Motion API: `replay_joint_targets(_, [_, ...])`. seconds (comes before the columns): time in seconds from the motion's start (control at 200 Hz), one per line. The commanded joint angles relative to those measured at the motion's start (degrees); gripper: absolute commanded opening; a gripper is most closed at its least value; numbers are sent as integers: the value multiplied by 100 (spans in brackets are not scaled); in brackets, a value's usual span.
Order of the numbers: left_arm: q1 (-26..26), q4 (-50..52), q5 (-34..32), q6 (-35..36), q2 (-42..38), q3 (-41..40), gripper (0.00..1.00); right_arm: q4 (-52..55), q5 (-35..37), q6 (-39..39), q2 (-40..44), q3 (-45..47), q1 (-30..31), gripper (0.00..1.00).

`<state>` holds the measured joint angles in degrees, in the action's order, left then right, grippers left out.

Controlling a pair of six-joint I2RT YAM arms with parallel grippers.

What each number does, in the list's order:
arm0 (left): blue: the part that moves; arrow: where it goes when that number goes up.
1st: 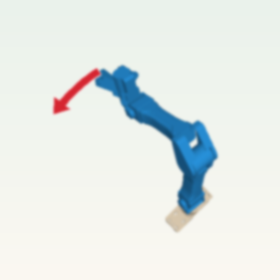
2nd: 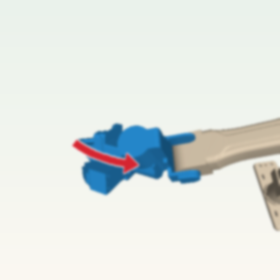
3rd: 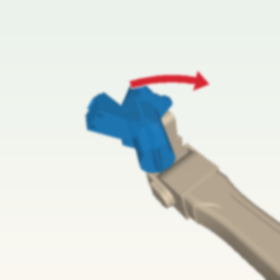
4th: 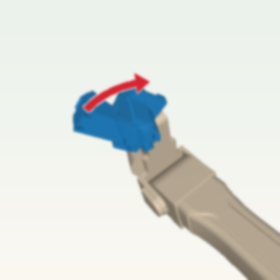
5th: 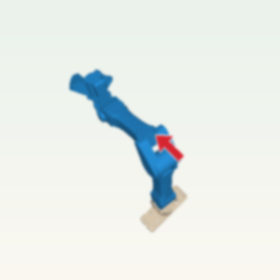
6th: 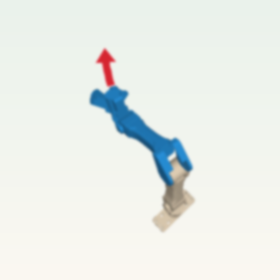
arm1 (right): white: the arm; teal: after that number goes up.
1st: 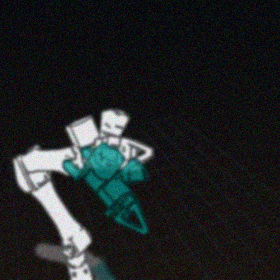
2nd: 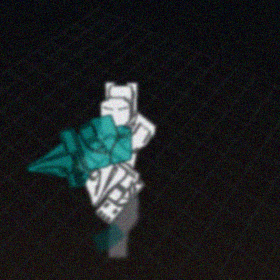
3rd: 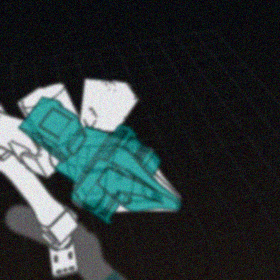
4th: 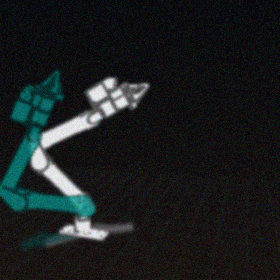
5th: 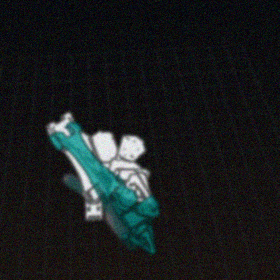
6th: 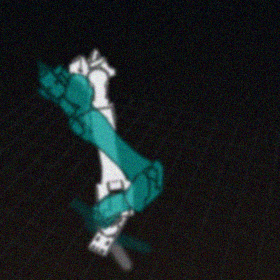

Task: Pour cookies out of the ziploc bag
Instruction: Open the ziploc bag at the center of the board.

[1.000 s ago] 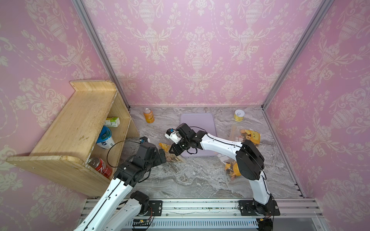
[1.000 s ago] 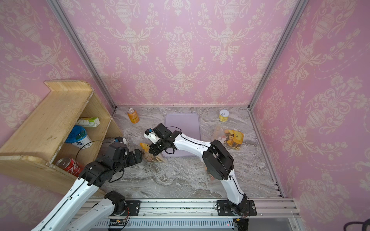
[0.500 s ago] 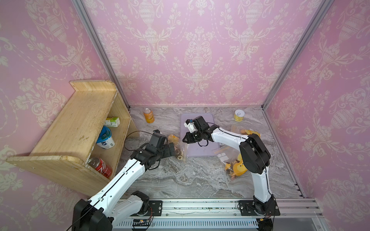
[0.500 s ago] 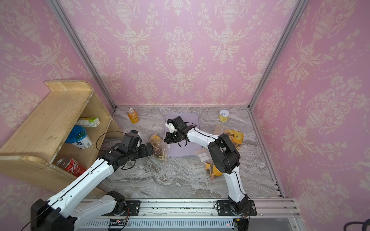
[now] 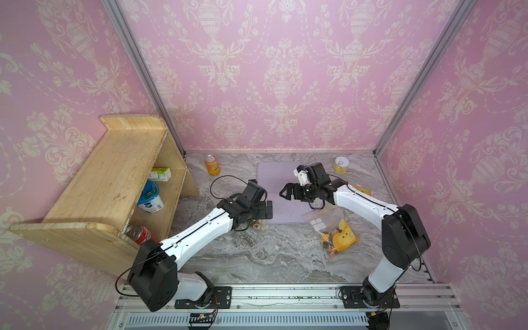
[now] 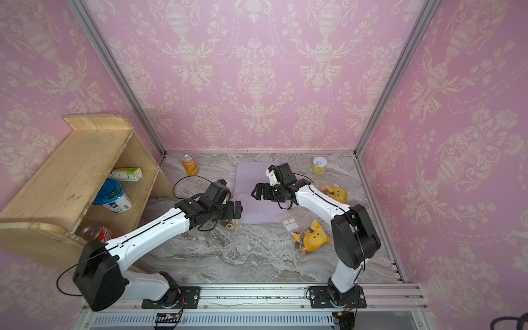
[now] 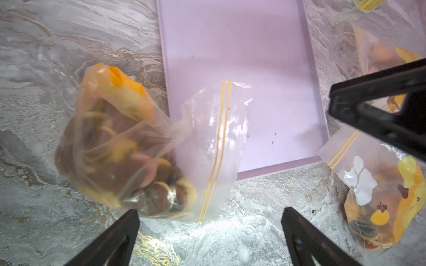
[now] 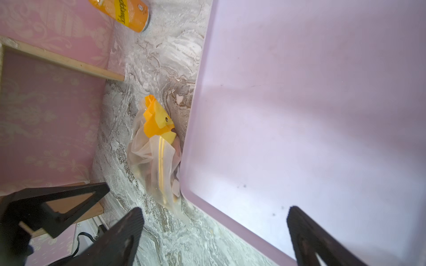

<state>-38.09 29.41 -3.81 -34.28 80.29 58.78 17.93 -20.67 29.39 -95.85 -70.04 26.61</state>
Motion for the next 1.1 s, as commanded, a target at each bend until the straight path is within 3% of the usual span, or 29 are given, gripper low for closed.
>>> replay_joint_targets(0.0, [-319,69,-267,131,432,380,96,600,136,-158,535,491,-82,100])
replay_joint_targets(0.3, [-558,533,-939,277,1546,1226,62,1111,196,-326,1991,1370,-564,100])
replay_joint_targets(0.47, [-578,714,-1131,348,1800,1458,58,1238,147,-398,2475,1692,-809,100])
replay_joint_targets(0.745, [-575,748,-1194,441,2006,1513,52,1140,14,-381,2542,1854,-964,100])
replay_joint_targets(1.096, [-531,745,-1321,458,2013,1452,35,1160,-42,-443,2528,1886,-1011,100])
